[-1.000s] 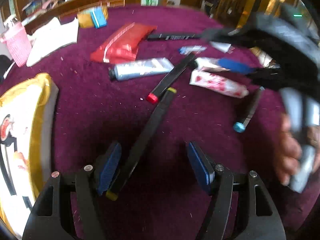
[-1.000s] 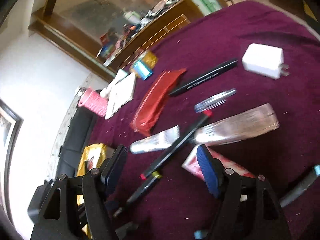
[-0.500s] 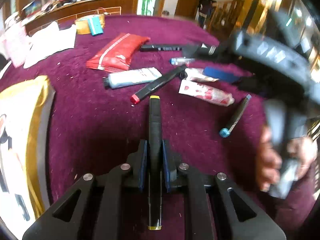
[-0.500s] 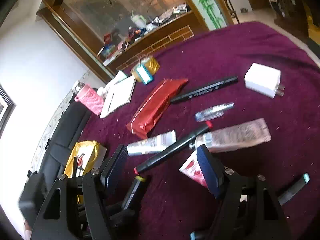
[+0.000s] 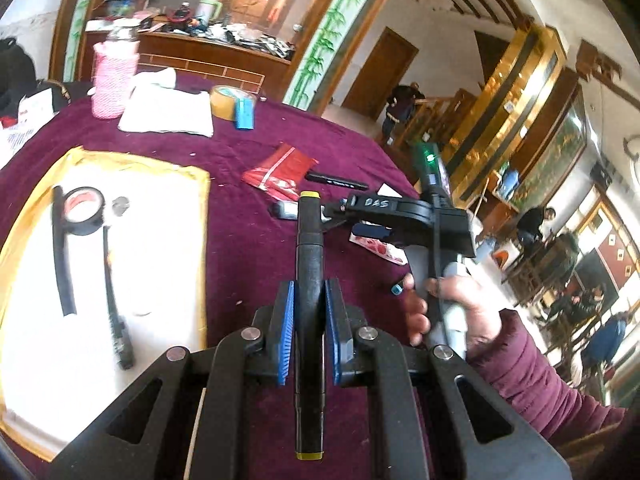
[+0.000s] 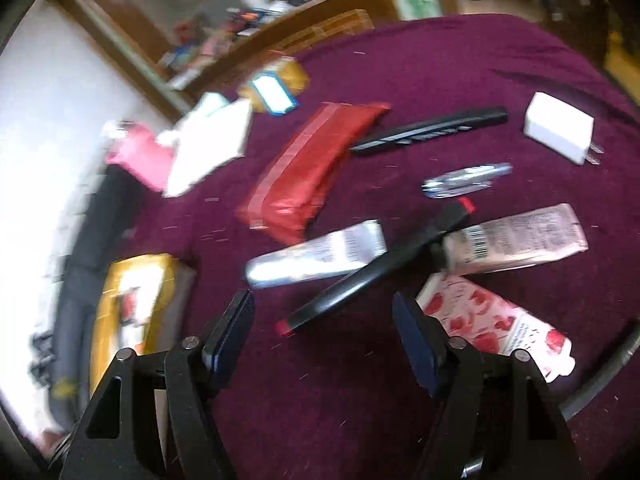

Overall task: Organize objects
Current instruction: 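Grasp the red-capped black marker with the right gripper while the left holds its marker, then carry both markers over the tray, lower them in and open both grippers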

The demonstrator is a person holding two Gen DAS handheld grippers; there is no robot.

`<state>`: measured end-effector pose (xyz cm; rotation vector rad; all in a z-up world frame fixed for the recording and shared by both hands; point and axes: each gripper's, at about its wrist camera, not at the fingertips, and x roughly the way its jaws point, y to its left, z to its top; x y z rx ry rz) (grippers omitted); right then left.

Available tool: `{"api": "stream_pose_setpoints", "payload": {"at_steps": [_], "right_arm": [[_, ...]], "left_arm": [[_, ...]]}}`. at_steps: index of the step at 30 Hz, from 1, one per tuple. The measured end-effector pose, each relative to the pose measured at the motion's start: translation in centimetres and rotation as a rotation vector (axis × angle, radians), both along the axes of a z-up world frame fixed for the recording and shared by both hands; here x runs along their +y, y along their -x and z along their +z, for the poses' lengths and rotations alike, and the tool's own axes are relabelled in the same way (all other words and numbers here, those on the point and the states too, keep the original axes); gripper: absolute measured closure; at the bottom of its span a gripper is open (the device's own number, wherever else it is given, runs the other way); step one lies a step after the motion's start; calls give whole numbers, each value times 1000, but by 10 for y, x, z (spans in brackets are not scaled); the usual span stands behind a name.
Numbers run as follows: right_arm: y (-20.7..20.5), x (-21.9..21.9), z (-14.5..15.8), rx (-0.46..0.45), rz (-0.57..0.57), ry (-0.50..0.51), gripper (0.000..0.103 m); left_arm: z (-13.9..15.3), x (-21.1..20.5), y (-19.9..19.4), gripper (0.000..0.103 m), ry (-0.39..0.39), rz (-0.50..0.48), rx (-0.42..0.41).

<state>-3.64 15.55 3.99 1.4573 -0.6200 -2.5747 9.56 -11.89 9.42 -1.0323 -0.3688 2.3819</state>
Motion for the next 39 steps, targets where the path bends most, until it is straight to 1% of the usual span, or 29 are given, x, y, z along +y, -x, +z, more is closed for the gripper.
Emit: {"api": "stream_pose_setpoints", "payload": {"at_steps": [1, 2, 4, 5, 7, 10, 13, 16, 19, 21, 23, 25, 30, 34, 37, 39], "right_arm": [[5, -2, -3, -29, -47, -54, 65], [8, -3, -6, -56, -76, -86, 79], [11, -1, -8, -63, -115, -94, 80], [12, -2, -6, -63, -140, -124, 82], [16, -5, -4, -71, -160, -161, 83], [23, -8, -3, -83, -173, -180, 82], [29, -13, -9, -110, -171, -175, 79], [31, -20, -10, -96, -178, -206, 80], [31, -26, -9, -82, -152, -234, 87], [25, -22, -9, -76, -147, -198, 89], [17, -13, -10, -62, -138, -106, 90], [8, -9, -9, -54, -130, -50, 90], [-19, -16, 6, 4, -42, 102, 90], [-30, -50, 29, 42, 83, 198, 90], [-34, -83, 40, 48, 175, 225, 90], [-36, -111, 45, 40, 238, 239, 90]], "left_arm": [[-2, -5, 0, 91, -6, 4, -3], [-4, -10, 0, 91, -11, 13, -5], [-8, -21, -3, 91, -12, 31, -5], [-10, -25, -3, 91, -17, 37, -8], [-14, -35, -4, 91, -36, 48, -17], [-20, -44, -4, 91, -54, 62, -32], [-24, -51, -7, 91, -67, 71, -39], [-27, -55, -8, 91, -77, 79, -41], [-27, -61, -11, 91, -77, 90, -39], [-27, -68, -12, 91, -73, 106, -39], [-27, -75, -12, 91, -71, 122, -39], [-26, -83, -12, 91, -63, 145, -39], [-29, -104, -7, 91, -40, 212, -55], [-38, -121, 5, 91, -7, 270, -115], [-46, -133, 16, 91, 29, 311, -155], [-51, -140, 24, 90, 71, 338, -178]]}}
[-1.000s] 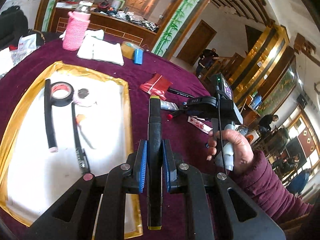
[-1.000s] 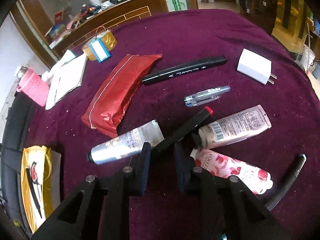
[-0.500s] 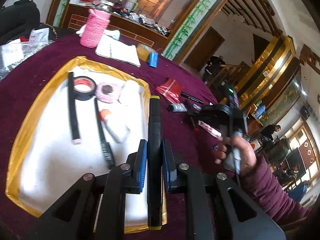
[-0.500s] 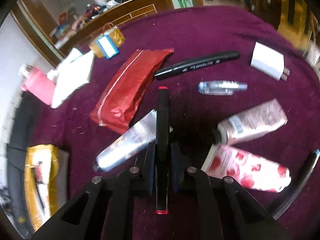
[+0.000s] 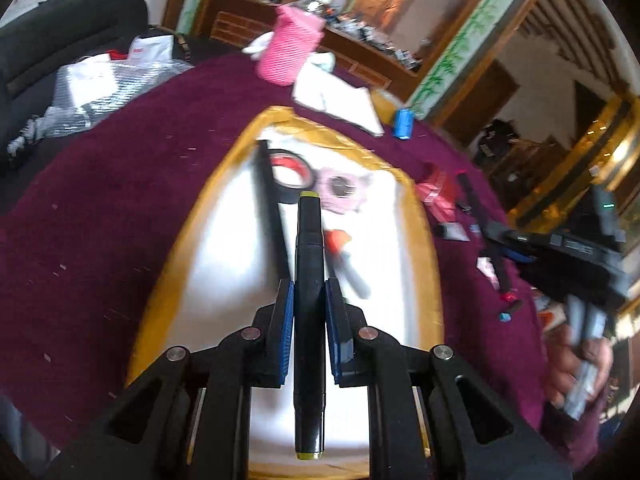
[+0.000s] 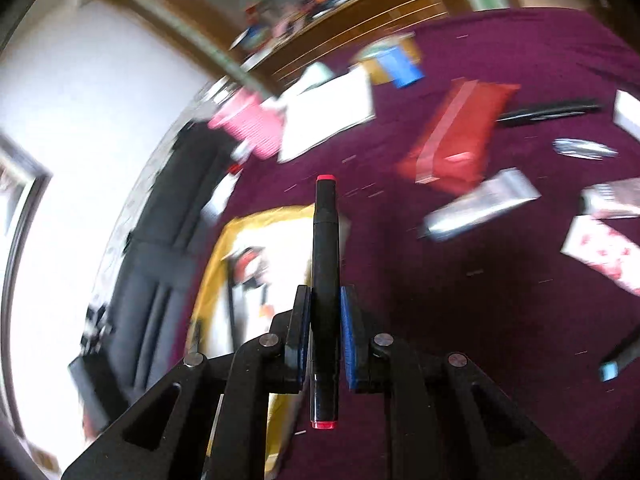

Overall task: Organize objects
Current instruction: 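Carry both markers over the tray, lower them in and open both grippers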

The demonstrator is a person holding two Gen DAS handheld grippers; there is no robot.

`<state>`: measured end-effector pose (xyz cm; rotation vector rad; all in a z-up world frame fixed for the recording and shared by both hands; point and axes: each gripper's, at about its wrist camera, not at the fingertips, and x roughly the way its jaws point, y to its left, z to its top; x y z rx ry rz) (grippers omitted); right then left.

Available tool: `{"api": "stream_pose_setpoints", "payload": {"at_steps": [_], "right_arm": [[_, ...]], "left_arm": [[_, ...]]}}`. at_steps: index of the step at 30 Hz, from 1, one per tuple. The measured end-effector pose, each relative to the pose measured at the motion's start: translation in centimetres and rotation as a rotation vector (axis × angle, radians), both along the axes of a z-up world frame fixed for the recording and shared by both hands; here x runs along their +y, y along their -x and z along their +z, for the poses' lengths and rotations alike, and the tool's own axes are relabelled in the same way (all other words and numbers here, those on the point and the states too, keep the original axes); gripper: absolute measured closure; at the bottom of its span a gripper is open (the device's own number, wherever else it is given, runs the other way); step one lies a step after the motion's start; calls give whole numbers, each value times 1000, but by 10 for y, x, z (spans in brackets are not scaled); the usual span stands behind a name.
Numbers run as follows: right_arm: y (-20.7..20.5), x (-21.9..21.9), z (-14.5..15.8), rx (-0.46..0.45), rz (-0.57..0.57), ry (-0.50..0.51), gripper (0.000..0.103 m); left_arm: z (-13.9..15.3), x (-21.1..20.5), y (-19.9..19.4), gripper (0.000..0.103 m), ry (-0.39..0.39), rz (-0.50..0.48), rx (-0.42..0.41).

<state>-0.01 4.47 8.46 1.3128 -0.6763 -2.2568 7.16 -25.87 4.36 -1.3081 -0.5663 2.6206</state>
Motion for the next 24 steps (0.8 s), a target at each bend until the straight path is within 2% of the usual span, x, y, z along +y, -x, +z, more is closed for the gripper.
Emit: {"api": "stream_pose_setpoints", "payload": {"at_steps": [4, 7, 11, 16, 24], "right_arm": [[1, -53, -2, -23, 103, -20, 90], [4, -84, -7, -29, 145, -92, 90], [12, -106, -21, -49, 147, -188, 90], [15, -121, -36, -61, 142, -291, 90], [7, -131, -44, -94, 115, -357, 90]], "left_arm": [[-11, -9, 19, 90, 52, 32, -49], [-18, -9, 31, 90, 72, 35, -73], [-19, -2, 42, 90, 109, 23, -78], [-27, 1, 49, 90, 89, 6, -100], [-26, -3, 47, 90, 38, 5, -96]]}}
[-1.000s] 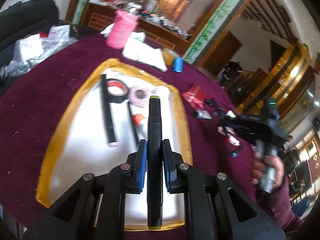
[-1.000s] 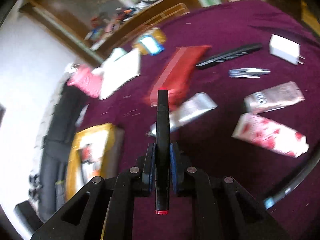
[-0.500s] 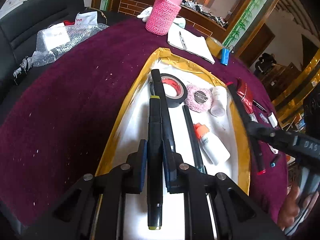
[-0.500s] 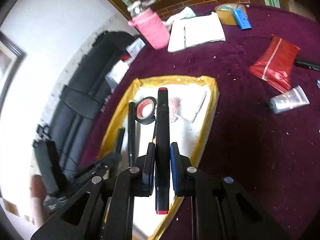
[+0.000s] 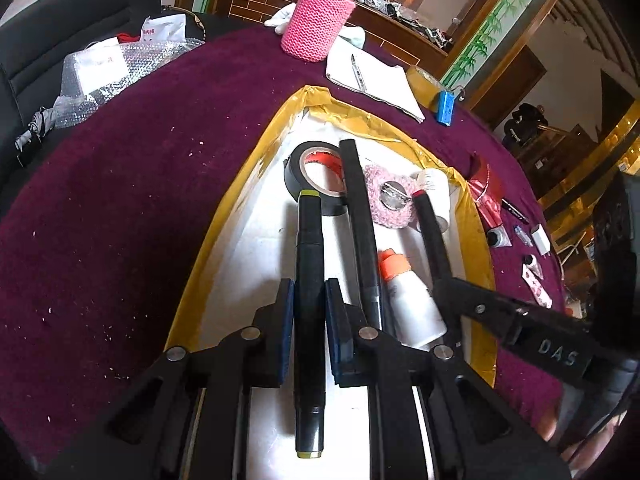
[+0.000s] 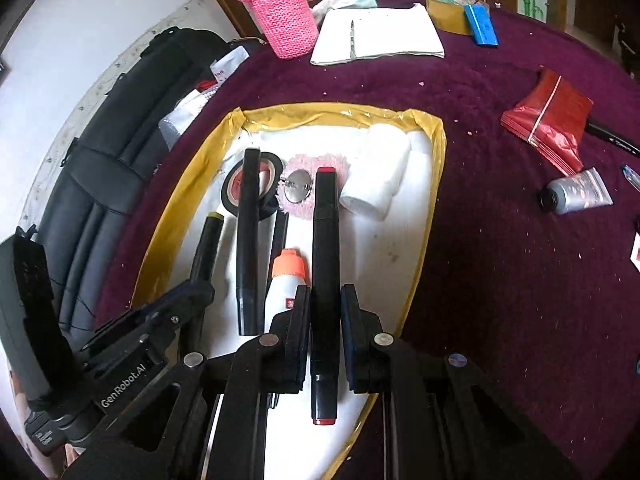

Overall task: Organize objects
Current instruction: 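Carry both markers over the tray, lower them in and open both grippers, then move both grippers away from the tray toward the remaining table items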

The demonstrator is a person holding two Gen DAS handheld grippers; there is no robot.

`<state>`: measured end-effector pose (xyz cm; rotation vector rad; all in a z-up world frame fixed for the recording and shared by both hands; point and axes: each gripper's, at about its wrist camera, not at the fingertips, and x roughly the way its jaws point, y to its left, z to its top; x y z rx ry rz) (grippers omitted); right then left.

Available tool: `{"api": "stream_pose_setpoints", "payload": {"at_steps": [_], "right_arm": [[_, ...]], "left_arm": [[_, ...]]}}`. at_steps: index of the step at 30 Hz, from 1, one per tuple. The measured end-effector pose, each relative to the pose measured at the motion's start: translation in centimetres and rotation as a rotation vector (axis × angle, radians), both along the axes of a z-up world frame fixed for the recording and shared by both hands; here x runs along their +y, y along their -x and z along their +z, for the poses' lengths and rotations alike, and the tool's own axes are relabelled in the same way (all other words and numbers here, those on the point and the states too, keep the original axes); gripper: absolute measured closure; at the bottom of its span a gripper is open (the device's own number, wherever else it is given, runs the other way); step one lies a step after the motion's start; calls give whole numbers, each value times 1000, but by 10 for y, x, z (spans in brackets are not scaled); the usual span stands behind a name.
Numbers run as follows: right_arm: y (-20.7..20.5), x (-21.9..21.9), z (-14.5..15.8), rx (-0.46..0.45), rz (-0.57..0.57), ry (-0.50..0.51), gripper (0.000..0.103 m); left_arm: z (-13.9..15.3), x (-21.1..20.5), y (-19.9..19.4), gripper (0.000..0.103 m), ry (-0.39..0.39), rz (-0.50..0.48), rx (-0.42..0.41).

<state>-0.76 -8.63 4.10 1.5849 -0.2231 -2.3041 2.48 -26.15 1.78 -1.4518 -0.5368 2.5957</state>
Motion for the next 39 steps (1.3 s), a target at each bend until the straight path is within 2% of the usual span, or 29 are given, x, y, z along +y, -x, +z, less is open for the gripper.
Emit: {"api": "stream_pose_setpoints", "payload": {"at_steps": [3, 7, 9, 11, 16, 21, 22, 25, 28, 35, 39], "right_arm": [[0, -2, -1, -18, 0, -4, 90], [-3, -3, -1, -26, -12, -9, 88], [-5, -2, 0, -27, -8, 2, 85], [-8, 1, 1, -28, 1, 29, 77], [-23, 11, 10, 9, 29, 83, 74], [-44, 33, 29, 116, 41, 126, 55], [-49, 41, 34, 144, 28, 114, 51], [-62, 72, 44, 222, -16, 100, 50], [-71, 118, 46, 254, -97, 77, 50], [-76, 245, 41, 251, -350, 36, 49], [-66, 296, 31, 222, -414, 12, 49]], "left_arm": [[3, -1, -4, 86, -8, 1, -3], [9, -1, -12, 68, -46, -10, 5], [13, 0, -17, 60, -49, -12, 10], [18, 1, -21, 51, -41, -7, 19], [28, 0, -31, 49, -53, 9, 37], [41, 9, -44, 49, -77, 2, 62], [43, 12, -47, 48, -83, -3, 68], [54, 24, -56, 46, -93, -28, 92], [63, 43, -65, 45, -87, -66, 108], [75, 97, -80, 44, -73, -186, 130], [66, 140, -84, 43, -74, -283, 110]]}}
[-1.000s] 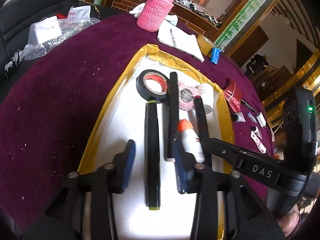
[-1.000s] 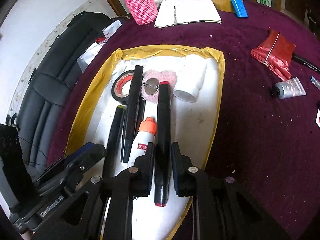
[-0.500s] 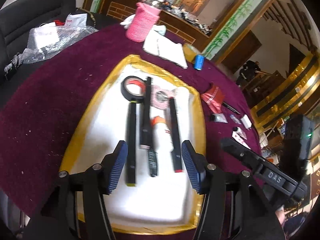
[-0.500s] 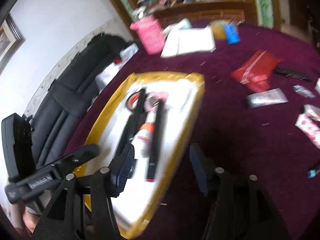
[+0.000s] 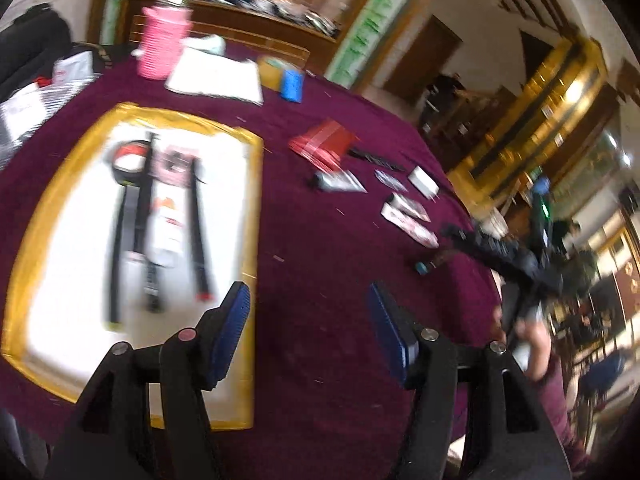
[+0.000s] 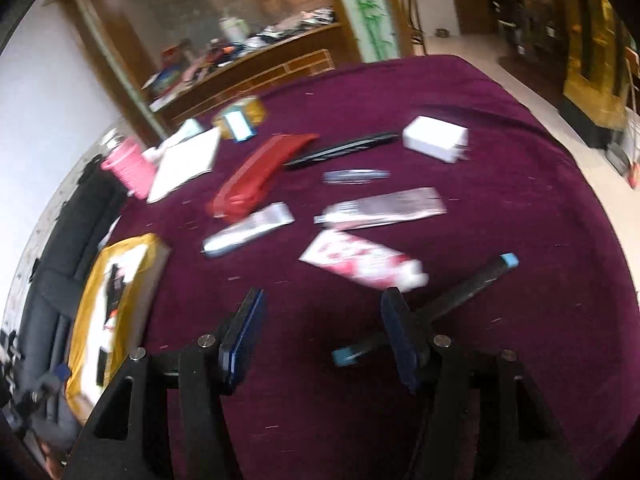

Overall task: Organize objects
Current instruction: 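Move both grippers away from the tray toward the remaining table items, then grasp the white rose hand cream tube with the left gripper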

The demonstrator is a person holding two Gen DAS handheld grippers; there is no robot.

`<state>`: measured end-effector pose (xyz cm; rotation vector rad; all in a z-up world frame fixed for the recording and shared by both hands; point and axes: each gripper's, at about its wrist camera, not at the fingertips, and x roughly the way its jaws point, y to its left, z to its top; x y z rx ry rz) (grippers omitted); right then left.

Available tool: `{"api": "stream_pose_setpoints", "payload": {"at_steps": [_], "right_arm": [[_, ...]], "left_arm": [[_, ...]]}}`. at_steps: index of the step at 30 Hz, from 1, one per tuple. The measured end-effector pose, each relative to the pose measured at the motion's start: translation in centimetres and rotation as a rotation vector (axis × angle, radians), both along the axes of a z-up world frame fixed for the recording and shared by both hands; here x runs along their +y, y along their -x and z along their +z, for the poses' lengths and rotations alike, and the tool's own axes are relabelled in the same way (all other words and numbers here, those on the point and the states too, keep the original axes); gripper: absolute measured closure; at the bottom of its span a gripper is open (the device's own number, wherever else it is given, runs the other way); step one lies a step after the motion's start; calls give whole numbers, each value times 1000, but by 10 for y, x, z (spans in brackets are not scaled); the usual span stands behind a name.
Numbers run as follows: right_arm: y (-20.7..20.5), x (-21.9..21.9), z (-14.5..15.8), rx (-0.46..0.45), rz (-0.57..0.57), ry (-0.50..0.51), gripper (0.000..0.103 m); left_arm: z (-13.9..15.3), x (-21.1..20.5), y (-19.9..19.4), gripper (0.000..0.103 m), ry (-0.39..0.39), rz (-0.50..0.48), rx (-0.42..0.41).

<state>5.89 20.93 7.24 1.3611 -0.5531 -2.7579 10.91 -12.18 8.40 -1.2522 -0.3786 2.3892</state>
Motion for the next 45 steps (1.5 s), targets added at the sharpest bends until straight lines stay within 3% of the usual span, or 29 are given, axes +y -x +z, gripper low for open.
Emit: {"api": "stream_pose_setpoints", "payload": {"at_steps": [4, 8, 16, 21, 26, 28, 31, 37, 42, 45], "right_arm": [[17, 33, -7, -32, -33, 42, 49], [27, 39, -13, -40, -30, 38, 49], [55, 31, -36, -92, 20, -18, 48], [62, -4, -46, -100, 174, 1, 46], [46, -44, -40, -97, 449, 95, 46], [42, -37, -31, -52, 424, 88, 46], [40, -8, -19, 29, 292, 59, 46], [37, 73, -28, 128, -16, 180, 37], [39, 98, -29, 123, -92, 261, 37], [40, 94, -25, 135, -91, 251, 36]], "left_arm": [[-18, 36, -2, 43, 21, -82, -61], [-28, 55, -3, 43, 39, -126, -96], [-34, 53, 0, 43, 5, -111, -124], [-32, 50, 3, 43, 28, -94, -102], [-34, 52, 9, 43, 38, -101, -108], [-34, 56, 14, 43, 49, -107, -111], [-30, 70, 23, 43, 93, -119, -86], [-30, 117, 50, 43, 131, -157, -51], [-45, 163, 85, 43, 123, -171, -54], [-57, 189, 103, 43, 179, -187, -54]]}}
